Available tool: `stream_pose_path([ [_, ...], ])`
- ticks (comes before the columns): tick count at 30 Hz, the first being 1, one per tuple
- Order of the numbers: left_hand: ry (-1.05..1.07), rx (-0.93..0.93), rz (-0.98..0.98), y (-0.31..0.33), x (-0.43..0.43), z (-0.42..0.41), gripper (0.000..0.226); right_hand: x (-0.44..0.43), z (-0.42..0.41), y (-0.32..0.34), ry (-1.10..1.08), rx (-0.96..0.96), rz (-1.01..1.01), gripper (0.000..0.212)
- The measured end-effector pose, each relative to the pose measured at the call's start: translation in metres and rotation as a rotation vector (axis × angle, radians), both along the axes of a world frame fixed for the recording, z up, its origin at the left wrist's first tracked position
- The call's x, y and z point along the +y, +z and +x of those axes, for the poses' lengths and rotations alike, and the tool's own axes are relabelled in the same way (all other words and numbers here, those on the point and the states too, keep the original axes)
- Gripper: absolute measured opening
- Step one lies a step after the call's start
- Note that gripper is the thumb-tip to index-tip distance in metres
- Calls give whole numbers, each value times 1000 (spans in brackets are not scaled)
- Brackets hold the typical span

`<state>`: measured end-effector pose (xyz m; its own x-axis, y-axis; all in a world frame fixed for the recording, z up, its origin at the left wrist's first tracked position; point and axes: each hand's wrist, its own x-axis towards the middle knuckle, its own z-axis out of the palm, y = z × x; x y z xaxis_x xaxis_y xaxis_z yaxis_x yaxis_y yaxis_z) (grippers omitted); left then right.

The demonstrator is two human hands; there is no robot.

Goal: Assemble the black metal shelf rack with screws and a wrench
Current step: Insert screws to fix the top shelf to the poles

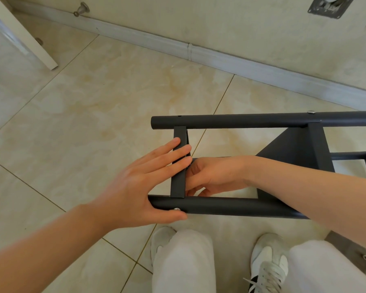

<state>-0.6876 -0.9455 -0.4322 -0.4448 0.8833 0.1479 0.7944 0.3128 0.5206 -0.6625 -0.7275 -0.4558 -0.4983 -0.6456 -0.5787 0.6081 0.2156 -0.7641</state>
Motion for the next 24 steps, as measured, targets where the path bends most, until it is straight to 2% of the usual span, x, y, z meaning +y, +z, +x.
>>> stream_pose_path([
  [5, 6, 1, 3, -1, 0, -1, 87, 3, -1, 3, 1, 16, 16, 27],
  [15, 12, 9, 10, -3, 0, 0, 87, 1, 1, 4, 44, 30, 12, 21],
  [24, 38, -2, -22, 1, 3, 1, 89, 17, 7, 19, 11, 131, 95, 25],
])
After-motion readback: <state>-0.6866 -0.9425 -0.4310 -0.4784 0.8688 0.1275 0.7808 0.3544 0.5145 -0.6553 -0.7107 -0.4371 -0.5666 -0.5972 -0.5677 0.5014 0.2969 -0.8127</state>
